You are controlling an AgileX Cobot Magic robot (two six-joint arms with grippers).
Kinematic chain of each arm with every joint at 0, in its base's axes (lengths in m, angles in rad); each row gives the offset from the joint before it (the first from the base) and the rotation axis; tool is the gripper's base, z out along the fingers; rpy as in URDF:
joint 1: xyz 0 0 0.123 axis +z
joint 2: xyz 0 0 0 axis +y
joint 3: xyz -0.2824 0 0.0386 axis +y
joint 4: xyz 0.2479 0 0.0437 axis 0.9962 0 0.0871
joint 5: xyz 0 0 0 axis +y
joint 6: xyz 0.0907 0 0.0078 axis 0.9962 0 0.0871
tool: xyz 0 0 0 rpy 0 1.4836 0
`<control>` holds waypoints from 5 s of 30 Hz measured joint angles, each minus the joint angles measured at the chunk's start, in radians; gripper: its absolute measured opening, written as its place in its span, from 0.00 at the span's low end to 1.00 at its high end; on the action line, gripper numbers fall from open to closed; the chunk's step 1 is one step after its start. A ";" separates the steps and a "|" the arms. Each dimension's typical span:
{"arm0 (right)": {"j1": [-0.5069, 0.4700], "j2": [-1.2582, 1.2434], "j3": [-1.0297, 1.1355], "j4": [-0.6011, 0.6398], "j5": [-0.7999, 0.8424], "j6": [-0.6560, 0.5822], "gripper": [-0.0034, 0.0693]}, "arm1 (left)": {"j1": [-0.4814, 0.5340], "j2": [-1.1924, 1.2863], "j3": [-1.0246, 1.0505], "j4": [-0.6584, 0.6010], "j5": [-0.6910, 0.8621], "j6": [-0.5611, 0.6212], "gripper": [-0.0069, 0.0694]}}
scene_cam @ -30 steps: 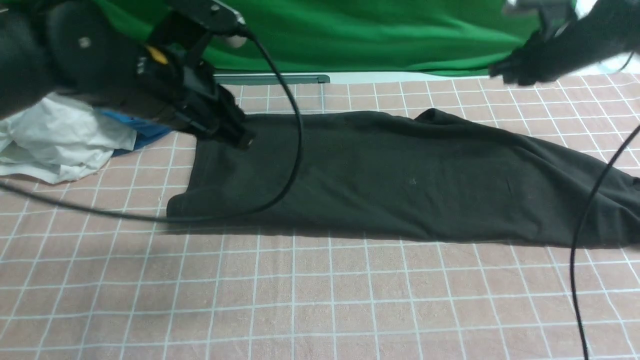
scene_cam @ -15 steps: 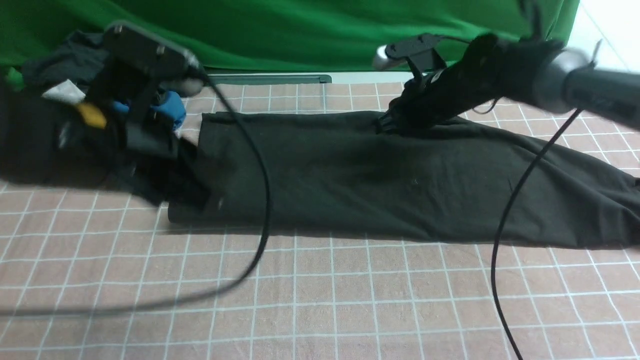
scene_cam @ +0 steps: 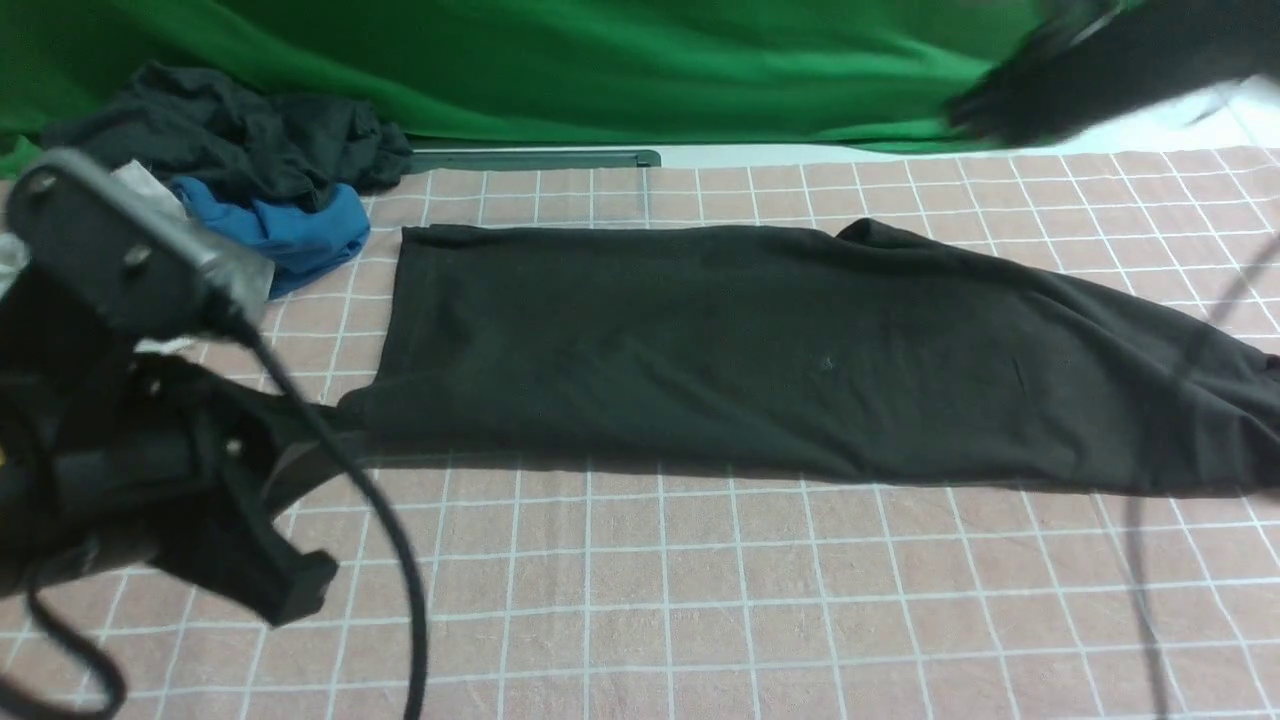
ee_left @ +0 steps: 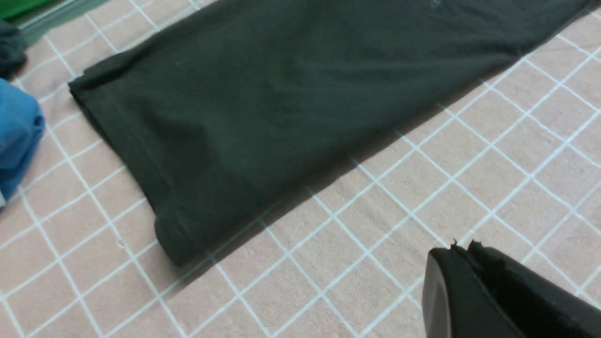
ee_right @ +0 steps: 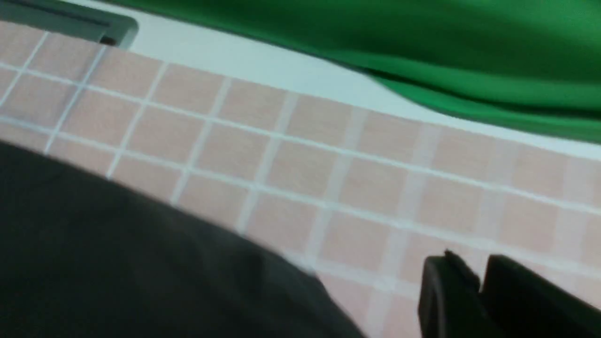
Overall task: Fold a long-sleeved shirt over a pink coffee tablecloth.
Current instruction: 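Pull the folded dark garment lengthwise by its ends to straighten it flat on the table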
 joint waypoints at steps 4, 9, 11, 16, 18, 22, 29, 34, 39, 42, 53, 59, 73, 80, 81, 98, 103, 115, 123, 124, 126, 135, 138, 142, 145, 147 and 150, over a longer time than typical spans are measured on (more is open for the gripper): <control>-0.068 -0.224 0.172 -0.180 0.203 0.175 0.25 | 0.000 -0.017 0.002 -0.002 -0.026 0.000 0.11; -0.170 -0.272 0.336 -0.224 0.231 0.255 0.46 | 0.000 -0.016 0.002 -0.018 -0.043 0.000 0.11; -0.214 -0.263 0.383 -0.234 0.215 0.269 0.57 | 0.000 -0.016 0.002 -0.029 -0.048 0.000 0.11; -0.247 -0.183 0.400 -0.234 0.173 0.267 0.63 | 0.000 -0.016 0.002 -0.035 -0.070 0.000 0.11; -0.247 -0.145 0.400 -0.233 0.142 0.267 0.63 | 0.000 -0.016 0.002 -0.036 -0.071 0.000 0.11; -0.247 -0.075 0.400 -0.231 0.112 0.267 0.64 | 0.000 -0.016 0.002 -0.038 -0.071 0.000 0.11; -0.259 -0.024 0.400 -0.238 0.078 0.291 0.65 | 0.000 -0.016 0.002 -0.038 -0.070 0.003 0.11; -0.278 -0.024 0.400 -0.237 0.058 0.318 0.71 | 0.000 -0.016 0.002 -0.038 -0.070 0.003 0.11; -0.303 -0.023 0.400 -0.236 -0.005 0.326 0.72 | 0.000 -0.016 0.008 -0.038 -0.071 0.003 0.11; -0.305 -0.023 0.400 -0.241 -0.023 0.326 0.72 | 0.000 -0.016 0.011 -0.038 -0.071 0.003 0.11; -0.305 -0.023 0.400 -0.244 -0.069 0.319 0.61 | 0.000 -0.016 0.011 -0.038 -0.071 0.002 0.11; -0.305 -0.023 0.400 -0.241 -0.068 0.301 0.42 | 0.000 -0.016 0.011 -0.038 -0.071 0.003 0.11; -0.305 -0.033 0.400 -0.240 -0.086 0.229 0.07 | 0.000 -0.016 0.011 -0.043 -0.071 0.003 0.11; -0.305 -0.044 0.400 -0.240 -0.038 0.256 0.17 | 0.000 -0.016 0.011 -0.046 -0.077 0.005 0.11; -0.305 -0.044 0.400 -0.240 -0.033 0.259 0.19 | 0.000 -0.016 0.011 -0.046 -0.076 0.005 0.11; -0.307 0.006 0.399 -0.236 -0.036 0.268 0.62 | 0.000 -0.016 0.011 -0.047 -0.078 0.005 0.11; -0.307 0.008 0.398 -0.226 -0.036 0.266 0.46 | 0.000 -0.016 0.011 -0.048 -0.079 0.004 0.11; -0.305 -0.054 0.399 -0.228 -0.050 0.242 0.12 | 0.000 -0.016 0.011 -0.047 -0.086 0.004 0.11; -0.305 -0.062 0.400 -0.254 -0.101 0.242 0.15 | 0.000 -0.016 0.011 -0.047 -0.086 0.004 0.11; -0.305 -0.062 0.400 -0.258 -0.116 0.243 0.20 | 0.000 -0.016 0.011 -0.047 -0.086 0.005 0.11; -0.305 -0.062 0.400 -0.270 -0.130 0.254 0.32 | 0.000 -0.016 0.011 -0.047 -0.086 0.005 0.11; -0.335 -0.067 0.400 -0.305 -0.028 0.409 0.90 | 0.000 -0.016 0.011 -0.048 -0.086 0.005 0.11; -0.364 -0.046 0.400 -0.291 0.018 0.424 0.90 | 0.000 -0.016 0.011 -0.049 -0.086 0.005 0.11; -0.389 -0.008 0.399 -0.271 0.045 0.421 0.89 | 0.000 -0.016 0.011 -0.051 -0.086 0.005 0.11; -0.392 -0.002 0.399 -0.255 0.044 0.404 0.87 | 0.000 -0.016 0.011 -0.056 -0.086 0.005 0.11; -0.392 0.000 0.398 -0.222 0.038 0.368 0.83 | 0.000 -0.016 0.011 -0.057 -0.087 0.005 0.11; -0.393 0.001 0.396 -0.200 0.035 0.332 0.77 | 0.000 -0.016 0.011 -0.058 -0.087 0.004 0.11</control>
